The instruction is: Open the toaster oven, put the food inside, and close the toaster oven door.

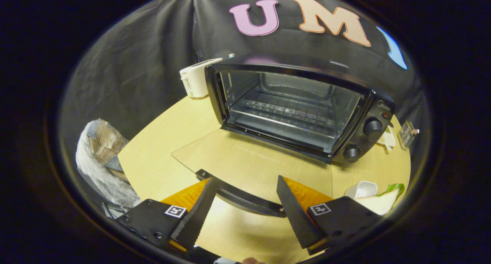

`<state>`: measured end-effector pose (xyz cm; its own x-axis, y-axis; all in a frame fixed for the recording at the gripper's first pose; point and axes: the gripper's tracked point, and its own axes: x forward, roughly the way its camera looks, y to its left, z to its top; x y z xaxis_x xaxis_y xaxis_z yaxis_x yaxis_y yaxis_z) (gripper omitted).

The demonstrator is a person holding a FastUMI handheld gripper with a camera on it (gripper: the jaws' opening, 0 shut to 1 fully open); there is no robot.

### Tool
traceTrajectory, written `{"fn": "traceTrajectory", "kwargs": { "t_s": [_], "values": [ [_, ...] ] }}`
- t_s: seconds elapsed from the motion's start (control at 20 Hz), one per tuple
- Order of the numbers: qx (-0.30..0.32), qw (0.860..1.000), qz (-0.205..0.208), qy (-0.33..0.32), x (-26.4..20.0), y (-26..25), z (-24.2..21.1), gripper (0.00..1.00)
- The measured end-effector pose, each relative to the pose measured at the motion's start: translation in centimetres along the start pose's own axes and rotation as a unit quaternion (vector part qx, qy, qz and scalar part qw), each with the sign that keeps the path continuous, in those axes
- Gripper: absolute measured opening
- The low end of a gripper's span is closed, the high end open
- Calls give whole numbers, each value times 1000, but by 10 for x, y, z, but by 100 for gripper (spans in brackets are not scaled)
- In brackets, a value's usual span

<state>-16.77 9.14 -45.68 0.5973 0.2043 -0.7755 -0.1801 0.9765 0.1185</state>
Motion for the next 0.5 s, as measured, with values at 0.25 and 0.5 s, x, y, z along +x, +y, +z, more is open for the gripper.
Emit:
{"fn": "traceTrajectory", "kwargs": {
  "t_s": [0.25, 0.5],
  "values": [
    [29, 999, 3, 30, 17, -4, -25, 99],
    [50, 999, 18, 5, 4, -9, -10, 99]
  ]
}}
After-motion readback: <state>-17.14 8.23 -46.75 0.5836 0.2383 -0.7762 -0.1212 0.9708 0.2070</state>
